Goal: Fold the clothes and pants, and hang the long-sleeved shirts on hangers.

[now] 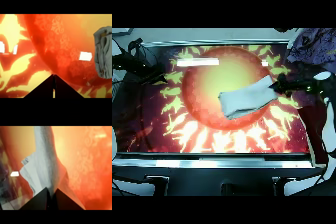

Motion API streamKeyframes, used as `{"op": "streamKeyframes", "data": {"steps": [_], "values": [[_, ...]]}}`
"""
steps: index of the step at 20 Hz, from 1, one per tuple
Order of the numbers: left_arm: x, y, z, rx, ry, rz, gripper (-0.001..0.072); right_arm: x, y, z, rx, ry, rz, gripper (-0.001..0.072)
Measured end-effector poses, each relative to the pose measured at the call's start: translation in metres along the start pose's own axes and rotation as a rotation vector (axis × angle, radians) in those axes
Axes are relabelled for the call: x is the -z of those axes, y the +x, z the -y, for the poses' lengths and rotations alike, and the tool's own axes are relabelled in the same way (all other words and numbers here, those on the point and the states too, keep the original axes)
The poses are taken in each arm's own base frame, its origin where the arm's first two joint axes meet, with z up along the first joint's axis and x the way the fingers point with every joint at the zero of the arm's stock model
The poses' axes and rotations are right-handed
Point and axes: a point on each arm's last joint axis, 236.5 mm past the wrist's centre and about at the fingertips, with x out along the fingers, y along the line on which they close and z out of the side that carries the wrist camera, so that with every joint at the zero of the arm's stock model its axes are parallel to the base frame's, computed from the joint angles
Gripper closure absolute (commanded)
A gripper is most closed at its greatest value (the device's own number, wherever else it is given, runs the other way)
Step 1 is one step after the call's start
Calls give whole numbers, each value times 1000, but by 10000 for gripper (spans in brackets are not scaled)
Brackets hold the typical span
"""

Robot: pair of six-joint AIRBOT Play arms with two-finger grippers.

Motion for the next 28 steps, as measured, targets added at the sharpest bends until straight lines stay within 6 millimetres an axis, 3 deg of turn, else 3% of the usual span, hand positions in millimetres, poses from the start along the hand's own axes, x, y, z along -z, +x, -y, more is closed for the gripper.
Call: {"op": "streamKeyframes", "data": {"steps": [3,6,10,13,17,20,28], "values": [[0,0,0,0,0,0,691,-44,-48,-3,23,18,131,681],[0,0,0,0,0,0,691,-80,-98,9,42,73,258,681],[0,0,0,0,0,0,691,-121,-172,47,72,191,452,681],[0,0,0,1,-1,0,691,-138,-221,79,85,283,574,682],[0,0,1,3,-3,-1,691,-142,-274,117,130,415,689,683],[0,0,1,4,-10,-2,690,-133,-304,133,201,504,753,683],[4,0,2,7,-36,-17,691,-83,-339,142,372,685,761,682]]}}
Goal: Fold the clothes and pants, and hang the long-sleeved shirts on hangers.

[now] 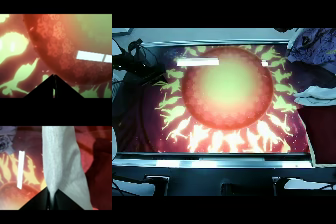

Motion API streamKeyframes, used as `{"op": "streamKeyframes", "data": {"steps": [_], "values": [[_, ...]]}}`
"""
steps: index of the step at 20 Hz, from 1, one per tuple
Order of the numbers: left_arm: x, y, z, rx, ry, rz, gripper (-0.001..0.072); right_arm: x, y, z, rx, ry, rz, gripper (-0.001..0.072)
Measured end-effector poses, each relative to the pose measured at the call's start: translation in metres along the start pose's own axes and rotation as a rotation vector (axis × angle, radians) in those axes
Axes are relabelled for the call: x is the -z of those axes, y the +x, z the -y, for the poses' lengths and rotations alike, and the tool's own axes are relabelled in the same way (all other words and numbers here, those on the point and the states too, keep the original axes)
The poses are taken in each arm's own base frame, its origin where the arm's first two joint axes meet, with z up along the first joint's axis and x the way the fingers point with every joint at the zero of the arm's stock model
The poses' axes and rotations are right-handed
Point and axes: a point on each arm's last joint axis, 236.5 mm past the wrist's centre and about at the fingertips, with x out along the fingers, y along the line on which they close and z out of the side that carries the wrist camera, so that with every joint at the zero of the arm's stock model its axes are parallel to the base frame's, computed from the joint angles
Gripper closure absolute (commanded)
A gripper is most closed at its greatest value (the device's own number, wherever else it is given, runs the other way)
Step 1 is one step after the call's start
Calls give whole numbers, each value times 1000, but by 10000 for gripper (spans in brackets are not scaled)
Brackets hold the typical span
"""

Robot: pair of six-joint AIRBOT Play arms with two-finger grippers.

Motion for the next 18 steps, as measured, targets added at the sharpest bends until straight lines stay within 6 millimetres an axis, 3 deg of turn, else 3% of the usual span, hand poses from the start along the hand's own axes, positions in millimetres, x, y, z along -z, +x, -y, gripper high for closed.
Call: {"op": "streamKeyframes", "data": {"steps": [10,14,18], "values": [[6,0,-2,-7,0,-25,690,17,-43,78,353,-20,-32,680],[6,0,-2,-7,0,-27,690,21,-56,119,519,-56,-43,680],[6,0,-2,-7,1,-27,691,40,-57,171,659,-75,-72,680]]}}
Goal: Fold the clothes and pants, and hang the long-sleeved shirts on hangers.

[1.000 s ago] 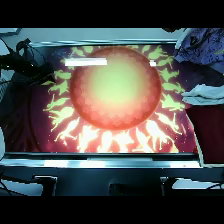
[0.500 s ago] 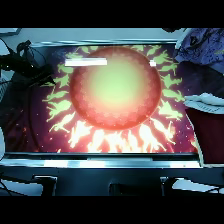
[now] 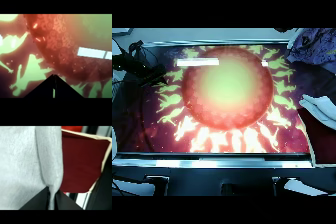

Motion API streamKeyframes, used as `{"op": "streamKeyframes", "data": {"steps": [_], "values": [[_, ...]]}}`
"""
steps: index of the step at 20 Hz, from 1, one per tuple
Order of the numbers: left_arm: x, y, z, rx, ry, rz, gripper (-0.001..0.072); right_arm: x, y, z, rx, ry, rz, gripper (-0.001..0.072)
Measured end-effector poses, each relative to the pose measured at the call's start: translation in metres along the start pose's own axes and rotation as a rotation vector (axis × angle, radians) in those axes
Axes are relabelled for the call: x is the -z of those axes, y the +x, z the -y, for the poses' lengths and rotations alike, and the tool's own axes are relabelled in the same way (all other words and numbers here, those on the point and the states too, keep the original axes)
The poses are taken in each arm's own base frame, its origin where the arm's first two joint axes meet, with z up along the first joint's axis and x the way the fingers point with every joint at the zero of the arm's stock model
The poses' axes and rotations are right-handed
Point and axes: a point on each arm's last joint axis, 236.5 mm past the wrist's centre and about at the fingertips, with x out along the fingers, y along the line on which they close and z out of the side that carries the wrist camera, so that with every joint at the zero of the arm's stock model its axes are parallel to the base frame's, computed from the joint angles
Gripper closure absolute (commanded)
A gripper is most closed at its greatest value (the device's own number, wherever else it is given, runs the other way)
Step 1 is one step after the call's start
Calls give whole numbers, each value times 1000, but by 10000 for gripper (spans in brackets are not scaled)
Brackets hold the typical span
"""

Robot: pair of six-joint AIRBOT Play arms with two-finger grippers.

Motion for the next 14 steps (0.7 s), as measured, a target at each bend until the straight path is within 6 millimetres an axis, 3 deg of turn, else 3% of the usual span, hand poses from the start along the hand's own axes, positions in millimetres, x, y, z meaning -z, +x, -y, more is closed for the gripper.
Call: {"op": "streamKeyframes", "data": {"steps": [7,14], "values": [[0,0,0,0,2,0,691,30,51,47,152,-66,-28,680],[0,0,0,0,2,0,691,36,62,67,232,-100,-36,679]]}}
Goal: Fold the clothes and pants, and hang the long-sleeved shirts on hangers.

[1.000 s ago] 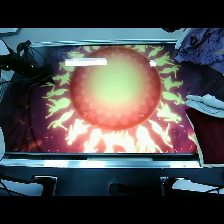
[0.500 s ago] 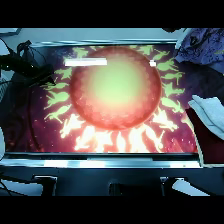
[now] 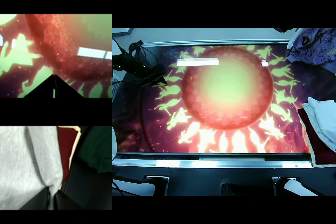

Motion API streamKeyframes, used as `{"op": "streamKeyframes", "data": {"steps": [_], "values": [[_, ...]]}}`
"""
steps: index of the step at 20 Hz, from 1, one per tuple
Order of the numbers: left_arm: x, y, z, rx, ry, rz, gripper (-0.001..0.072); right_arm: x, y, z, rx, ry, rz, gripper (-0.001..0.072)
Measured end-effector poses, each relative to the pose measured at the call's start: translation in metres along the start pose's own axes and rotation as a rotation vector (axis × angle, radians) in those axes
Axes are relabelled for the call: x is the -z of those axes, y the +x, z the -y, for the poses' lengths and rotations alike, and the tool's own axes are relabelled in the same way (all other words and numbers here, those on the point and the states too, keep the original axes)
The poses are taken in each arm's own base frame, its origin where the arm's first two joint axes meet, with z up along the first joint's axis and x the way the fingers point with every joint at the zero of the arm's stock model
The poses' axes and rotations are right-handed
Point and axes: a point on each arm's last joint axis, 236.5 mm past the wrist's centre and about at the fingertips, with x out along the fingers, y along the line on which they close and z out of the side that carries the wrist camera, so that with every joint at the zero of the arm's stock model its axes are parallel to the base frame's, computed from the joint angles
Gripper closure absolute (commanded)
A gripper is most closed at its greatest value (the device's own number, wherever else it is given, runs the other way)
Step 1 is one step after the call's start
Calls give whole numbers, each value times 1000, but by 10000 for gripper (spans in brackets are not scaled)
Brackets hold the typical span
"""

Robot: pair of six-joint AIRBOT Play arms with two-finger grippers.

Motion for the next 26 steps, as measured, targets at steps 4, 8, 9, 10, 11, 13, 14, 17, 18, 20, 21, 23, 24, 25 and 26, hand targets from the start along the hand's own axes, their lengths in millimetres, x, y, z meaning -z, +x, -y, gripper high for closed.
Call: {"op": "streamKeyframes", "data": {"steps": [4,8,9,10,11,13,14,17,18,20,21,23,24,25,26], "values": [[0,0,0,0,0,0,691,2,1,5,22,-15,-7,680],[0,0,0,0,0,0,691,3,1,11,48,-29,-13,680],[0,0,0,0,0,0,691,4,1,12,53,-35,-16,680],[0,0,0,0,0,0,691,5,1,13,57,-37,-21,679],[0,0,0,0,0,0,691,6,1,14,61,-43,-24,679],[0,0,0,0,0,0,691,6,1,16,68,-47,-27,587],[0,0,0,0,0,0,690,7,1,16,70,-50,-30,399],[0,0,0,-1,0,1,691,6,0,18,77,-59,-28,287],[0,0,0,-1,0,1,690,4,-1,18,71,-66,-21,288],[0,0,0,-1,7,1,689,-5,-10,10,33,-75,13,351],[0,0,0,-1,9,1,689,-12,-18,0,-19,-88,43,436],[0,0,-1,-1,20,0,690,-25,-40,-33,-163,-140,108,535],[0,-1,-3,-3,25,-2,690,-28,-56,-59,-258,-186,147,570],[1,-3,-4,-6,33,-1,691,-25,-74,-88,-352,-248,183,639],[0,-6,-6,-12,56,7,691,-16,-91,-118,-435,-322,214,679]]}}
